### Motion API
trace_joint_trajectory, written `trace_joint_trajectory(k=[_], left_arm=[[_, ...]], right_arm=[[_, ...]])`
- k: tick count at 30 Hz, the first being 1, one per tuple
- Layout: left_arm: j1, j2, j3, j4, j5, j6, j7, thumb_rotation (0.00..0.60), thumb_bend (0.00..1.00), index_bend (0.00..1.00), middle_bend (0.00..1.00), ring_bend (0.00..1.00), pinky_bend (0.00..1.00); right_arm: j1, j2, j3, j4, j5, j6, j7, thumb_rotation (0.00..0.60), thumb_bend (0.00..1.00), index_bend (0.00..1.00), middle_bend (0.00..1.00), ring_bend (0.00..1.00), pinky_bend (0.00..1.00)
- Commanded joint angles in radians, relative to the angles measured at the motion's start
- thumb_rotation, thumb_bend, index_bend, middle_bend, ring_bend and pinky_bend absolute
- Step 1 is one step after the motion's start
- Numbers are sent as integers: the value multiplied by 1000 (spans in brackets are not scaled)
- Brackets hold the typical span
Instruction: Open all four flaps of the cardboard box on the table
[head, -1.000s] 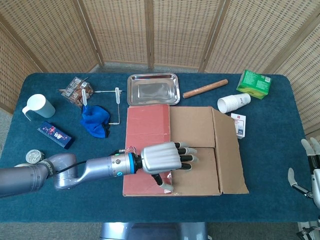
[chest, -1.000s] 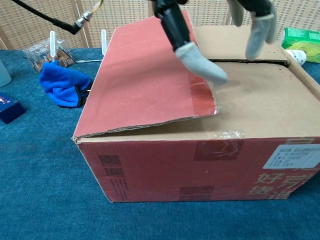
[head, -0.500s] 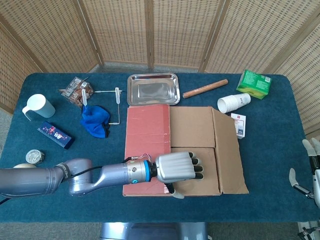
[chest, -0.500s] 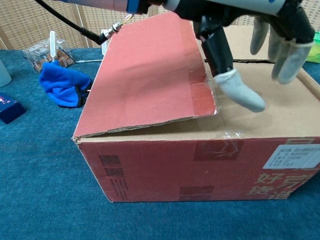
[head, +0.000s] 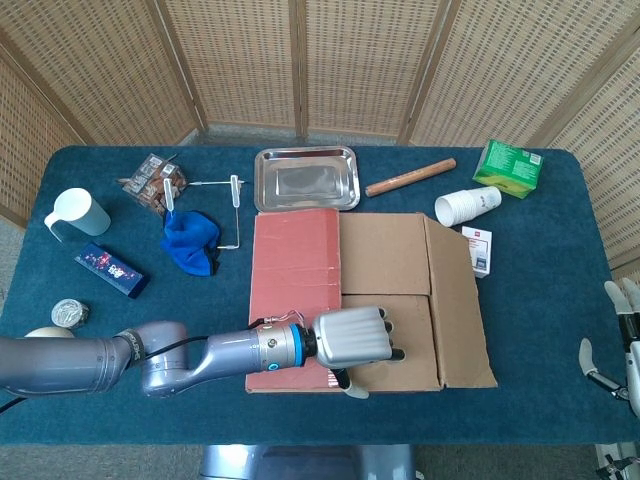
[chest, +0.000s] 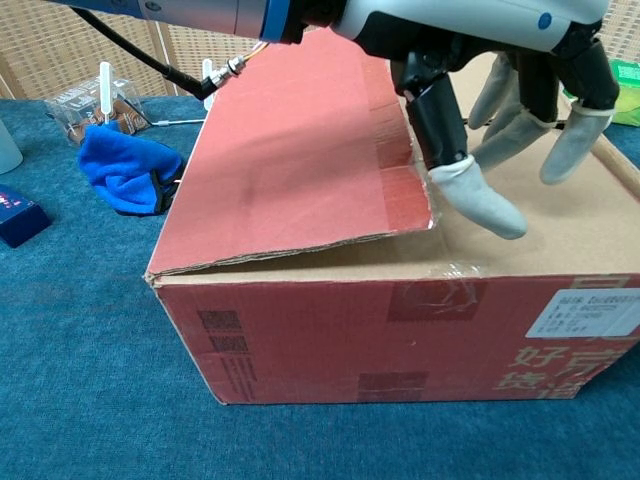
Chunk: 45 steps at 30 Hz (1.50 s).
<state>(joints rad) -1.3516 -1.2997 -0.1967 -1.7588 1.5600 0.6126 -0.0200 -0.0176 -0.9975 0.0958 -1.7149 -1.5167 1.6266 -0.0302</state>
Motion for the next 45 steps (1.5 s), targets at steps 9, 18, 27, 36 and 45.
trace_joint_trajectory(k=[9, 18, 27, 36, 45], left_arm=[[1, 19, 5, -26, -48, -21, 50, 367, 0, 514, 803, 553, 466], [14, 49, -6, -57, -90, -6, 83, 369, 0, 522, 847, 678, 556], [33, 79, -13, -75, -68, 38, 99, 369, 0, 544, 869, 670, 558], [20, 2, 2, -18, 4, 65, 73, 368, 0, 511, 658, 442, 385], [0, -28, 17, -8, -4, 26, 89, 365, 0, 508, 666, 429, 405]], right_arm=[[3, 3, 3, -5, -2, -1, 2, 233, 504, 4, 0, 0, 0], [2, 4, 3, -7, -1, -3, 4, 234, 508, 3, 0, 0, 0], [3, 1, 0, -5, -9, -3, -2, 239, 510, 3, 0, 0, 0], [5, -1, -1, 0, -11, -5, -1, 238, 510, 3, 0, 0, 0], [0, 2, -1, 5, -13, 2, 15, 238, 511, 1, 0, 0, 0]])
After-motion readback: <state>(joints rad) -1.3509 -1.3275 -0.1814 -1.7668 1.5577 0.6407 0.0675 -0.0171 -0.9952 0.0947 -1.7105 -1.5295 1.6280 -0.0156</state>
